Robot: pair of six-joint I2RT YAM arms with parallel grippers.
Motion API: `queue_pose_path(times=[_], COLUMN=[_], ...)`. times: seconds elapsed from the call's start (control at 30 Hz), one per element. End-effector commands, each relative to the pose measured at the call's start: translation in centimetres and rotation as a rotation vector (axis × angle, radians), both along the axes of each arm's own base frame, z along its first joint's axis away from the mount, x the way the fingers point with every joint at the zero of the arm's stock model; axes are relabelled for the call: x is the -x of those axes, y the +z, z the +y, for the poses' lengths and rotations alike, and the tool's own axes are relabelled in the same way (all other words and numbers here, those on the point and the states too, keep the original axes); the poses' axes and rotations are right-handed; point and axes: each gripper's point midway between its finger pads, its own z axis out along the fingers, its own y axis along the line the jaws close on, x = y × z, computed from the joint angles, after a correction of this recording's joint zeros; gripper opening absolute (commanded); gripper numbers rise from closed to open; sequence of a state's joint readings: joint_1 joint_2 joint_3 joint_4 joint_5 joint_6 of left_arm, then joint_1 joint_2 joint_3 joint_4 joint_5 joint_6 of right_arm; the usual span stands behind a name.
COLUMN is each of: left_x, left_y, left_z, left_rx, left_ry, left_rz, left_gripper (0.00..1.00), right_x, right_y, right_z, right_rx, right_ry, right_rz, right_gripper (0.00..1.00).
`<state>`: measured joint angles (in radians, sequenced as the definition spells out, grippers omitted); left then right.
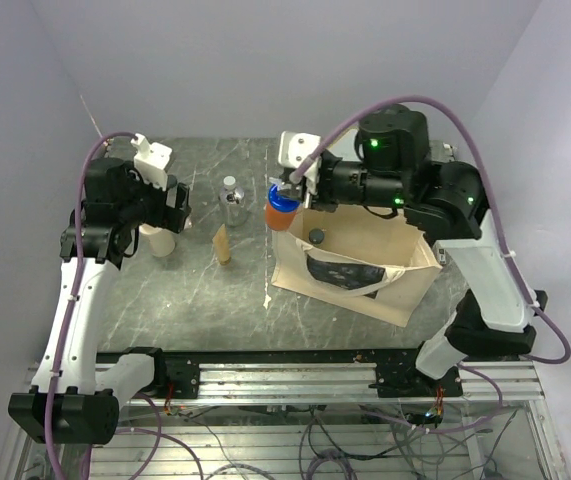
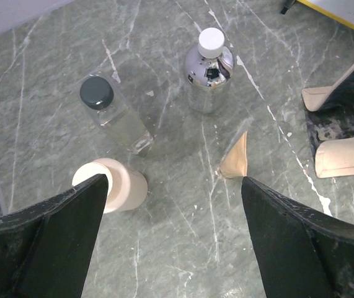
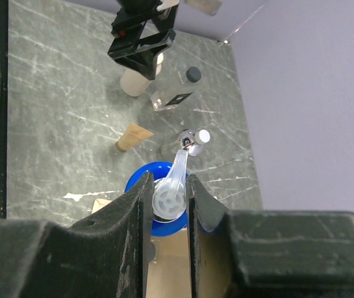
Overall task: Place the personal care products into the canvas bag
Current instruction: Place the care product in the canvas bag.
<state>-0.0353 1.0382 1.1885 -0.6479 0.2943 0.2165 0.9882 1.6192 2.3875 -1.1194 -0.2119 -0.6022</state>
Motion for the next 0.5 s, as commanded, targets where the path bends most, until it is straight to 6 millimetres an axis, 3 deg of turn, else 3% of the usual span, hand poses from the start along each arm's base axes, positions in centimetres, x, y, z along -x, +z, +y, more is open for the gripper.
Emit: queue_pose_path(times=[0.0, 0.23, 0.47], left_x=[0.0, 0.2, 0.3], left_y=[0.2, 0.2, 0.1], left_z=[-1.2, -3.3, -8.5], left_rx=[0.041, 0.077, 0.008], left_ry=[-0.069, -0.16, -0.31], left_rz=[-0.01, 0.013, 0.064], left_gripper=[0.98, 0.98, 0.98], right_x=[0.7, 0.6, -1.1], right_y=[6.3, 7.0, 6.2], right_z=[-2.5, -4.5, -8.0], right_rx=[-0.179, -0.2, -0.184], right_ry=[-0.021, -0.069, -0.179], right_rz=[-0.117, -0.134, -0.148], right_gripper=[0.0, 0.0, 0.0])
